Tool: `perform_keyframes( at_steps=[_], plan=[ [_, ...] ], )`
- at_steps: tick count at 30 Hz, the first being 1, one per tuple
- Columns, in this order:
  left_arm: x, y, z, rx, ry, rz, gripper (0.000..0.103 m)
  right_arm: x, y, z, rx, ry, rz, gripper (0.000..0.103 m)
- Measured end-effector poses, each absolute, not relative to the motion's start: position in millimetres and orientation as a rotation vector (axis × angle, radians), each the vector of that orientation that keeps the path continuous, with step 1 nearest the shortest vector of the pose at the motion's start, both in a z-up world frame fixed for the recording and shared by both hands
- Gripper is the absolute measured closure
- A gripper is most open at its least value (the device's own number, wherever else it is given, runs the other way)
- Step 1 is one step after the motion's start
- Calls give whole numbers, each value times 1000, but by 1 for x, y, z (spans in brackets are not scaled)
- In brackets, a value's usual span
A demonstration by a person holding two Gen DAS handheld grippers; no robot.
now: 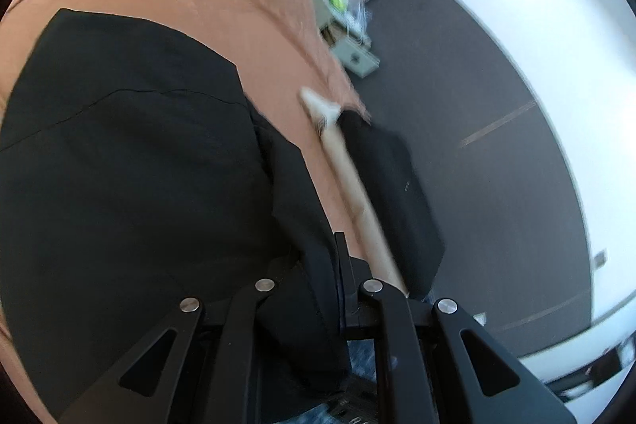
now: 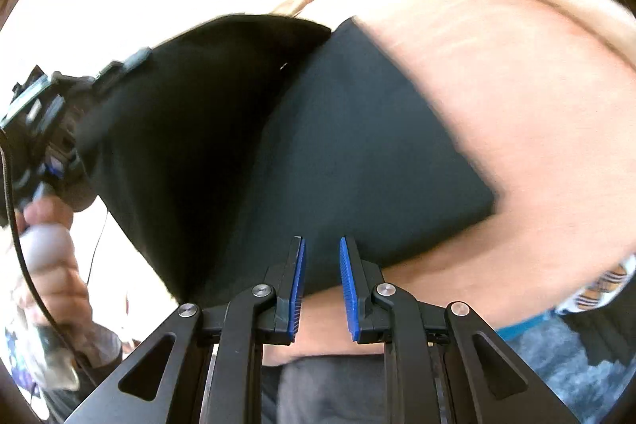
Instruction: Fold large clothes
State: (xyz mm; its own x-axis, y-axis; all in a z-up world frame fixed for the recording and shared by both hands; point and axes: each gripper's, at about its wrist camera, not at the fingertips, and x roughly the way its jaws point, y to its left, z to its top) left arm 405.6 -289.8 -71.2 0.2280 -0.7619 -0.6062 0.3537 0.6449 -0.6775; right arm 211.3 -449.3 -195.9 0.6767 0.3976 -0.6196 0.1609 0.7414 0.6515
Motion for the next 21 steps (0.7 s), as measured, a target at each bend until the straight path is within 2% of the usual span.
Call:
perform_keyframes(
  at_steps=[2, 4, 6, 8, 10, 11, 16, 21],
  plan=[
    [401, -308, -76, -367, 1125, -795, 87, 214, -459, -197, 768, 824, 136, 84],
    [401, -317, -77, -350, 1147, -808, 78, 212, -467, -196, 790, 808, 129, 81],
    [402, -317, -75, -375, 1153, -849, 68, 209, -470, -193, 810, 789, 137, 68],
    [404, -314, -70, -412, 1152, -898, 54, 206, -475, -189, 823, 765, 153, 47],
    [395, -303, -61, -409, 1123, -879, 21, 208, -474, -185, 831, 744, 179, 37],
    [394, -295, -55, -410, 1092, -864, 19, 210, -472, -183, 834, 737, 190, 33],
    [398, -240, -47, -416, 1050, -746, 18, 235, -457, -180, 822, 745, 243, 31],
    [394, -173, -62, -394, 1032, -572, 18, 271, -455, -187, 850, 751, 284, 31]
  ],
)
